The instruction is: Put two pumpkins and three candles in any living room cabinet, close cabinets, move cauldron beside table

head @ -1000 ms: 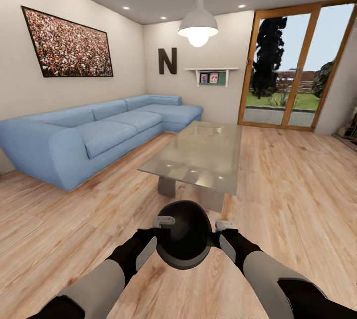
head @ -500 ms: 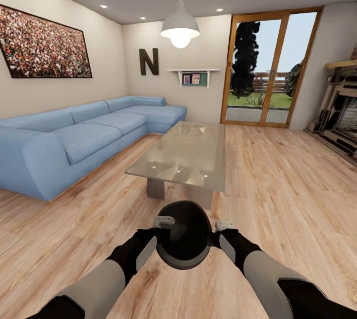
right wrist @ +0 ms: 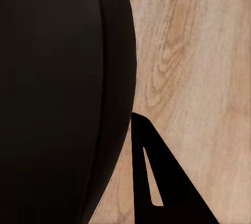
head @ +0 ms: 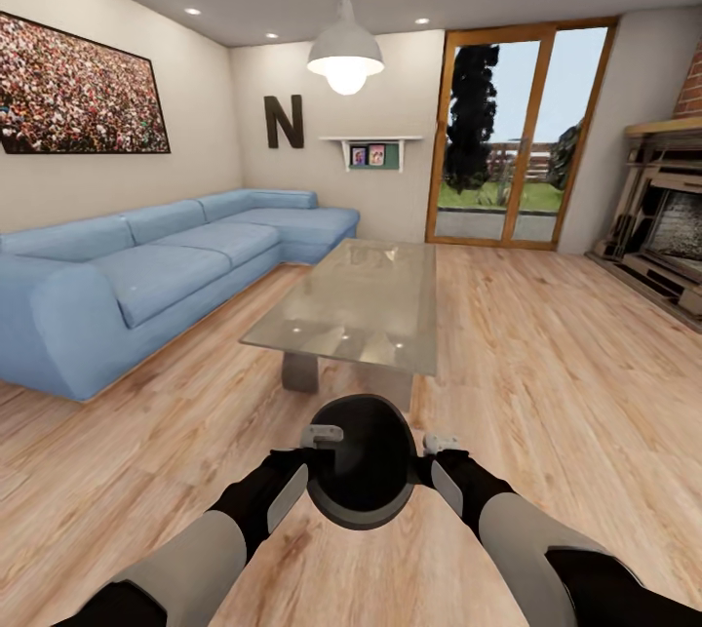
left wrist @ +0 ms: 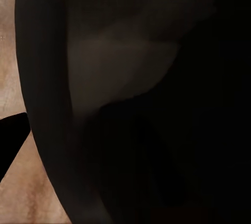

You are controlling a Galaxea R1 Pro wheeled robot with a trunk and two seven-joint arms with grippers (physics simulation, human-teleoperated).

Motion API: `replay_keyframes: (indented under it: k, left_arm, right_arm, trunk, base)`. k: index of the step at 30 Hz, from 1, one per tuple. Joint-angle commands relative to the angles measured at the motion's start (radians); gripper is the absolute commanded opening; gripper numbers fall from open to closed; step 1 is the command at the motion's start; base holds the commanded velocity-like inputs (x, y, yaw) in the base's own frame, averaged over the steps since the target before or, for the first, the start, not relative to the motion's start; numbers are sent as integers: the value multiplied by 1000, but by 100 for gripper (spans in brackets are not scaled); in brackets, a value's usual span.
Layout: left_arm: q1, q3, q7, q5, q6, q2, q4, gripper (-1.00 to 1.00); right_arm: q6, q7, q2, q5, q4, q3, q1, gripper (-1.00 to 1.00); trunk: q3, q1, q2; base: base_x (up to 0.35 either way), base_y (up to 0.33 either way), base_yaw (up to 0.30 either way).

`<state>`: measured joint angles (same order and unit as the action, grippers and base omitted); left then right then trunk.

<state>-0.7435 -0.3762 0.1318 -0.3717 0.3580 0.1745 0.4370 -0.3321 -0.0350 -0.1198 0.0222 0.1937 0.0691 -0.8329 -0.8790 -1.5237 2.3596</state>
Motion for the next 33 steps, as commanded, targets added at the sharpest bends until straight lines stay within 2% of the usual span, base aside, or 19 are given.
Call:
replay_keyframes:
  k: [1, 9, 26, 33]
  left_arm:
    - [0, -6, 5, -15, 2, 0, 2, -100]
    - [0, -6, 5, -15, 2, 0, 1, -100]
    - [0, -6, 5, -15, 2, 0, 2, -100]
    - [0, -6, 5, -15, 2, 0, 2, -100]
  right_arm:
    - [-4, -1, -1, 32, 4, 15, -1, -100]
    - [-4, 0, -1, 31, 4, 15, 0, -100]
    - [-4, 0, -1, 32, 4, 15, -1, -100]
    - [-4, 0, -1, 32, 4, 15, -1, -100]
  trunk:
    - [-1, 0, 1]
    - [0, 0, 1]
    - [17, 0, 1]
    - [18, 0, 1]
  base:
    - [54, 229, 0]
    - [71, 272, -17]
    - [74, 275, -198]
    - [48, 158, -23]
